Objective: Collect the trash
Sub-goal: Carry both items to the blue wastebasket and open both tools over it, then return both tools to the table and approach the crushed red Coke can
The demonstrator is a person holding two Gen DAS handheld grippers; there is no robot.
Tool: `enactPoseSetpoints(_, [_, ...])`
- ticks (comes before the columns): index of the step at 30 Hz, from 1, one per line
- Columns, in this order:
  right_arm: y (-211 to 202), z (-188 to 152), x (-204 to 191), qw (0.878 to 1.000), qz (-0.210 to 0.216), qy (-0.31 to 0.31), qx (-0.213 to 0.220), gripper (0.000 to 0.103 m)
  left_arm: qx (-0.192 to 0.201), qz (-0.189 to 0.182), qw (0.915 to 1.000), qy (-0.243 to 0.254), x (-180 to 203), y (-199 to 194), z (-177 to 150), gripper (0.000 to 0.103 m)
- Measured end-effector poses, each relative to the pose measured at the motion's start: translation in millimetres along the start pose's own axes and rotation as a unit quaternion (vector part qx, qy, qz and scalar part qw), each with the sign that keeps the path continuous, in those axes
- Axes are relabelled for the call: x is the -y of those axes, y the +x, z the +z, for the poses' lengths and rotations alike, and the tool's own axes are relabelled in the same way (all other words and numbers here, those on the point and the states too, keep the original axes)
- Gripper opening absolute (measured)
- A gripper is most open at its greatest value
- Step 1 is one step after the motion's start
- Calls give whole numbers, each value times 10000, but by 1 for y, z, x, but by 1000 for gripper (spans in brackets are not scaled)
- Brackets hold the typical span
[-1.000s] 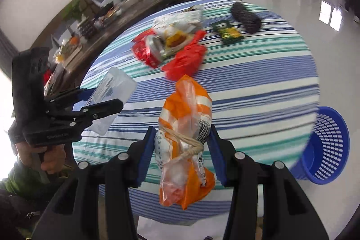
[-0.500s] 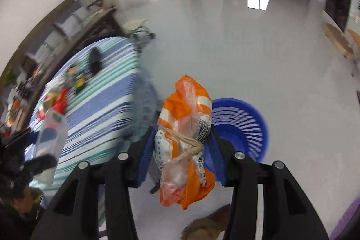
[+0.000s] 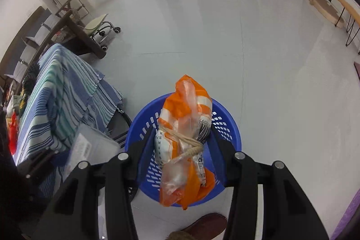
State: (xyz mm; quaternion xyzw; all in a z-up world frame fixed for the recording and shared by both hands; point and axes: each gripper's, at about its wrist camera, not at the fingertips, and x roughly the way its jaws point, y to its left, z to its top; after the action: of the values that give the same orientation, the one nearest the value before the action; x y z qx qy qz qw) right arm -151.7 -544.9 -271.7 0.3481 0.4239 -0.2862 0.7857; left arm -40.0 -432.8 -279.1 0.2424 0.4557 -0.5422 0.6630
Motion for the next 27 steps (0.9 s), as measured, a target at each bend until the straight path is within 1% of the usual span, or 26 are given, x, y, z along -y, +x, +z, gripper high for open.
enactPoseSetpoints(1, [6,2,4,10000,31,92,-23,48,-33,24,10000,-29,0,10,2,63])
enactPoseSetpoints(2, [9,4,6,9998,38,169,-19,53,-77,24,9999,-63,0,20,4,64])
enactPoseSetpoints(3, [11,5,8,9996,33,265,16,63,-144,56,9998,-111,0,31,6,66])
enactPoseSetpoints(4, [11,6,10,9994,41,349,42,64,-174,74,9997,-139,0,38,7,69])
enactPoseSetpoints(5, [9,8,13,9992,41,401,78,64,-186,112,9996,-165,-1,43,8,76])
enactPoseSetpoints(6, [6,9,14,9990,29,422,143,64,-177,160,9995,-185,-2,45,9,79])
enactPoseSetpoints(8, [-6,9,13,9987,-16,387,329,64,-118,159,9995,-256,-3,38,11,80])
enactPoseSetpoints(11, [-24,7,5,9978,-137,250,591,68,119,-76,9988,-466,-10,2,5,81])
enactPoseSetpoints(12, [-27,8,-2,9975,-170,199,664,69,212,-172,9983,-507,-11,-11,2,82])
enactPoseSetpoints(14, [-42,4,-20,9961,-257,26,842,74,397,-334,9973,-521,-8,-46,-5,84])
enactPoseSetpoints(15, [-50,1,-31,9950,-303,-92,946,76,515,-452,9965,-475,-7,-68,-11,85])
enactPoseSetpoints(17, [-69,-10,-63,9909,-344,-384,1242,77,670,-539,9959,-294,-5,-108,-26,87])
enactPoseSetpoints(19, [-85,-28,-93,9872,-262,-554,1470,81,793,-610,9949,-83,-10,-147,-46,88])
enactPoseSetpoints(21, [-96,-49,-123,9839,-135,-741,1619,84,913,-474,9946,121,-24,-180,-69,91])
enactPoseSetpoints(23, [-103,-76,-161,9796,-50,-1045,1717,84,994,-230,9945,225,-46,-207,-96,92])
enactPoseSetpoints(26, [-108,-115,-218,9738,203,-1456,1735,85,1009,129,9948,15,-98,-237,-138,92])
enactPoseSetpoints(27, [-110,-126,-235,9713,285,-1600,1739,87,1034,305,9941,-107,-118,-246,-153,92])
